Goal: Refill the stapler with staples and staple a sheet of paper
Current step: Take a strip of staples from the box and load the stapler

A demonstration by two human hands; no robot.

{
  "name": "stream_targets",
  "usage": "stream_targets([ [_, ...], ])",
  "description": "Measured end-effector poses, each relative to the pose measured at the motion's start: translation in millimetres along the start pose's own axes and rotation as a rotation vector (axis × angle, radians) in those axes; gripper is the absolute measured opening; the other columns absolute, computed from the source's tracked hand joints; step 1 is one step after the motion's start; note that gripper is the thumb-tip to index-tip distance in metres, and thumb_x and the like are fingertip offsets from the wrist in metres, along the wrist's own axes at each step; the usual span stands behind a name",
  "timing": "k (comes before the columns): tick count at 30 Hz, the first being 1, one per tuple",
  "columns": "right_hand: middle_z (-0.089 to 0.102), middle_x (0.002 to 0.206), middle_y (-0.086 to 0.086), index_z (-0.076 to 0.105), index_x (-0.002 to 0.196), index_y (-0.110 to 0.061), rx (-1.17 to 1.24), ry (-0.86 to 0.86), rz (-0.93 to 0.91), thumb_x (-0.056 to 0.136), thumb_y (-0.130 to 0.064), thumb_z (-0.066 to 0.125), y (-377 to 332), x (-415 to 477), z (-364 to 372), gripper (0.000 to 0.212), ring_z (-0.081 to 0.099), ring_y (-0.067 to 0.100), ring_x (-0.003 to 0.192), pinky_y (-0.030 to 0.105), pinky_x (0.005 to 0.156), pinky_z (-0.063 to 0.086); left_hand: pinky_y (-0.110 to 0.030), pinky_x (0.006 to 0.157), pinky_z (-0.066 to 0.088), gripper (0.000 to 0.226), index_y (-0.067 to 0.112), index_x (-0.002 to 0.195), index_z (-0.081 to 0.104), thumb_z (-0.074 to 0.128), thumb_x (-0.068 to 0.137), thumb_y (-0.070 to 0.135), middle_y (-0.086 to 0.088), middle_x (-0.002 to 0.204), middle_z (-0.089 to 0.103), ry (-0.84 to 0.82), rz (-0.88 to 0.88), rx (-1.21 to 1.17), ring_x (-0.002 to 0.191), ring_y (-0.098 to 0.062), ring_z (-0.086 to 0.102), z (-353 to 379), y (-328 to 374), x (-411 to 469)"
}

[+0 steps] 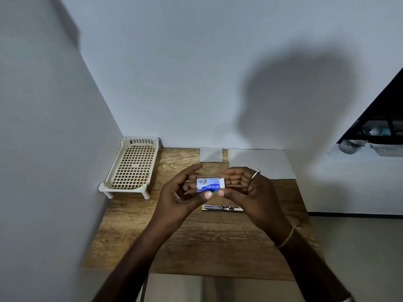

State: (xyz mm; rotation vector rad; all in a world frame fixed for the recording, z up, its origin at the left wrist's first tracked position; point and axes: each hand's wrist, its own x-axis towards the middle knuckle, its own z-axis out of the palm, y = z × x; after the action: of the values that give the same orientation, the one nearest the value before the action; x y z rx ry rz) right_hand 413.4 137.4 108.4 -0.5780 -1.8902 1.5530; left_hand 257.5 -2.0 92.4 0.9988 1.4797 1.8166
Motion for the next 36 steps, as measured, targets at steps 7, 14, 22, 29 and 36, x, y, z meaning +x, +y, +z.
stream_targets([
  [7, 0.078, 0.107, 0.007, 0.071, 0.112, -0.012, 0.246, 0.021, 0.002, 0.07, -0.01, 0.089, 0, -3, -1, 0.046, 0.075, 0.024, 0.101, 0.032, 0.086, 0.061, -0.027, 0.081, 0.057, 0.03, 0.013, 0.108, 0.078, 0.085, 0.079, 0.011, -0.005, 0.108, 0.075, -0.009, 0.099, 0.143, 0.101, -0.021, 0.073, 13, 12, 4],
  [14, 0.071, 0.12, 0.019, 0.067, 0.124, -0.014, 0.542, 0.034, 0.084, 0.075, -0.027, 0.089, 20, -11, 4, 0.055, 0.067, 0.036, 0.117, 0.04, 0.09, 0.057, -0.024, 0.082, 0.057, 0.038, 0.007, 0.11, 0.076, 0.085, 0.074, 0.006, -0.008, 0.108, 0.077, 0.089, 0.067, -0.005, 0.102, -0.019, 0.074, 23, 7, -1],
  [22, 0.069, 0.124, 0.0, 0.074, 0.116, -0.016, 0.018, 0.013, -0.119, 0.094, -0.006, 0.068, 23, -13, -6, 0.024, 0.071, 0.024, 0.109, 0.05, 0.084, 0.061, -0.023, 0.082, 0.057, 0.036, 0.009, 0.11, 0.077, 0.085, 0.075, 0.005, -0.004, 0.11, 0.077, 0.073, 0.07, 0.068, 0.102, -0.019, 0.074, 23, 3, -1],
  [29, 0.068, 0.105, -0.015, 0.078, 0.104, -0.022, -0.347, -0.045, -0.2, 0.095, -0.021, 0.069, 8, -9, -14, 0.013, 0.069, 0.008, 0.096, 0.017, 0.068, 0.056, -0.034, 0.086, 0.059, 0.03, 0.022, 0.109, 0.079, 0.085, 0.08, 0.015, 0.0, 0.113, 0.075, 0.007, 0.088, 0.212, 0.108, -0.022, 0.071, 18, -1, 0],
  [36, 0.071, 0.092, -0.019, 0.078, 0.098, -0.032, -0.655, -0.19, -0.17, 0.089, -0.027, 0.073, -9, -2, -27, 0.011, 0.064, -0.001, 0.086, 0.016, 0.068, 0.052, -0.031, 0.084, 0.06, 0.03, 0.025, 0.108, 0.079, 0.085, 0.079, 0.02, 0.003, 0.113, 0.075, -0.015, 0.06, 0.262, 0.109, -0.017, 0.071, 22, -7, -2],
])
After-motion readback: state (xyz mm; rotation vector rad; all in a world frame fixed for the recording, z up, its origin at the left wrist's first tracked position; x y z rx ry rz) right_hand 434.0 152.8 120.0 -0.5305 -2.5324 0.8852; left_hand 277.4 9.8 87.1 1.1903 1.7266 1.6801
